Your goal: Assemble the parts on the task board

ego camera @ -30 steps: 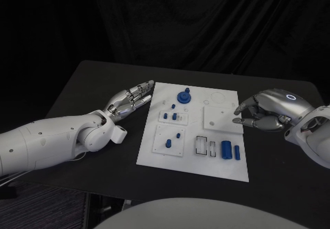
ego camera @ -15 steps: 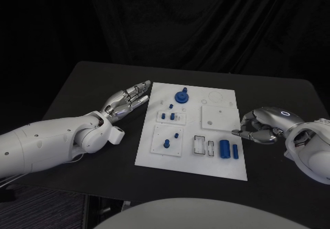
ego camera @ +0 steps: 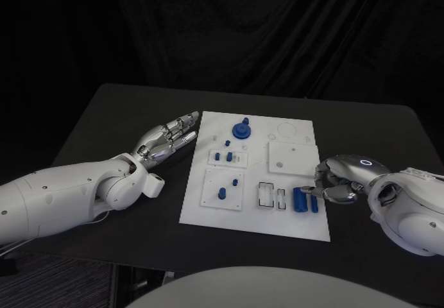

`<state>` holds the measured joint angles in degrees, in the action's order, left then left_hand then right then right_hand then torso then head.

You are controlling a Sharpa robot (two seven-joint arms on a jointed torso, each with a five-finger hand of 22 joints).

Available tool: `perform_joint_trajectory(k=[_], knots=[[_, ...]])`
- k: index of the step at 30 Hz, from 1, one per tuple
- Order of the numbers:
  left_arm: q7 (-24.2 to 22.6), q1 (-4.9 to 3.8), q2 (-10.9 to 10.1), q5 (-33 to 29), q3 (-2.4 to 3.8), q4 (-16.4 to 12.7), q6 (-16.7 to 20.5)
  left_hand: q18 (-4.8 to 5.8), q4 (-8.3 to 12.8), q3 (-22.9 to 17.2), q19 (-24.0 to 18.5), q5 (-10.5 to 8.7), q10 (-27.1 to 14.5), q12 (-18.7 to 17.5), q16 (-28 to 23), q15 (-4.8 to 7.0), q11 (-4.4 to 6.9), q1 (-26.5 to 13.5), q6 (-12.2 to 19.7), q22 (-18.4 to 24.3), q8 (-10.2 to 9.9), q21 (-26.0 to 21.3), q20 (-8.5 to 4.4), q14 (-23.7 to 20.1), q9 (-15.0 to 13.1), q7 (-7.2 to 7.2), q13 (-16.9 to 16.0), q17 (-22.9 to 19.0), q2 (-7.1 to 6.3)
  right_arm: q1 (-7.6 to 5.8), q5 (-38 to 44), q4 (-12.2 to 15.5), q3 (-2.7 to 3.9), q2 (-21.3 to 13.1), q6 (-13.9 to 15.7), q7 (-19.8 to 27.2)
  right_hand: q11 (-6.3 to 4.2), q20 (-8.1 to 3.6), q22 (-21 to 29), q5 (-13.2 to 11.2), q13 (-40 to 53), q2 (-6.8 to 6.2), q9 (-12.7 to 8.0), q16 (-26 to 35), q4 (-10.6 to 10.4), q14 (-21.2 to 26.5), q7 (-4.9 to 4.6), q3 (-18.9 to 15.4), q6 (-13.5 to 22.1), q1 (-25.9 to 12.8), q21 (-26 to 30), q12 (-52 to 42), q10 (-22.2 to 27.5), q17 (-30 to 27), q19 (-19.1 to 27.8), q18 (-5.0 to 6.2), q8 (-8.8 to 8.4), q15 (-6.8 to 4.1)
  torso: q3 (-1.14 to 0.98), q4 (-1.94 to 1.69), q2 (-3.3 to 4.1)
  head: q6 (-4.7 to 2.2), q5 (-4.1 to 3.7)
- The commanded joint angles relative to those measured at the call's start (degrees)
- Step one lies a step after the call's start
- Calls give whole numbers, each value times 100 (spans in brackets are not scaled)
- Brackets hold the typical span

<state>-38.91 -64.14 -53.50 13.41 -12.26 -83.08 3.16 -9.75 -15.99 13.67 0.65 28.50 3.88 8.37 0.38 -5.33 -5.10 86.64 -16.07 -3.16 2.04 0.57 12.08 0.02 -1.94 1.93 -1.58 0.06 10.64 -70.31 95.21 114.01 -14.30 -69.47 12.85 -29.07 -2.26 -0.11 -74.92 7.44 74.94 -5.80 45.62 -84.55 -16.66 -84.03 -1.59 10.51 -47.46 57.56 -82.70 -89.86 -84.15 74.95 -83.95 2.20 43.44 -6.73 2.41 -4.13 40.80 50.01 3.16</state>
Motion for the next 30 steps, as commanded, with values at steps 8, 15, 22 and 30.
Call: perform_joint_trajectory(k=[8, 15, 22, 30], knots=[[-521, 26, -15, 8, 4, -8, -49, -54, -63, 81, 8, -136, -25, 16, -38, 10, -9, -203, 5, 12, -12, 10, -26, -2, 0, -54, 2, -6, 77, 221, 507, 55, 2, 141, -138, -409, -36, -60, -1314, -293, 1506, -74, 46, -20, -21, -410, 32, -106, 118, -114, -130, -14, -585, 306, -424, -70, -170, -35, -1, -7, 9, -1, -16], [-509, 32, -14, 8, 4, 0, -65, -54, -47, 79, 8, -95, -27, 16, -38, 7, -11, -183, 17, 14, -14, 10, -25, -2, 2, -63, 2, -6, 76, 285, 584, 66, 2, 185, -132, -463, 35, -19, -1315, -342, 1506, -51, -307, -34, -15, -401, -51, -90, -95, -164, -165, -14, -585, 267, -416, -73, -846, 15, 0, 2, 8, -1, -14], [-498, 37, -2, 8, 4, 2, -94, -54, -34, 73, 9, -63, -29, 16, -38, 3, -13, -160, 20, 13, -15, 11, -20, -2, 2, -69, 3, -6, 75, 303, 600, 31, 2, 262, -105, -412, 44, -10, -1315, -344, 1506, -13, -366, -37, -13, -400, -56, -78, -185, -171, -168, -14, -585, 261, -412, -72, -953, 19, 2, -7, 7, -1, -32], [-470, 40, 1, 8, 4, 9, -113, -53, -23, 66, 11, -41, -33, 13, -38, 0, -15, -137, 23, 9, -15, 12, -15, -2, 3, -75, 3, -6, 74, 356, 603, -131, 2, 397, -130, -378, 42, -5, -1302, -354, 1506, 78, -432, -20, -13, -388, -54, -64, -313, -234, -138, -14, -585, 206, -395, -62, -1079, 20, 5, -8, 6, -1, -21]])
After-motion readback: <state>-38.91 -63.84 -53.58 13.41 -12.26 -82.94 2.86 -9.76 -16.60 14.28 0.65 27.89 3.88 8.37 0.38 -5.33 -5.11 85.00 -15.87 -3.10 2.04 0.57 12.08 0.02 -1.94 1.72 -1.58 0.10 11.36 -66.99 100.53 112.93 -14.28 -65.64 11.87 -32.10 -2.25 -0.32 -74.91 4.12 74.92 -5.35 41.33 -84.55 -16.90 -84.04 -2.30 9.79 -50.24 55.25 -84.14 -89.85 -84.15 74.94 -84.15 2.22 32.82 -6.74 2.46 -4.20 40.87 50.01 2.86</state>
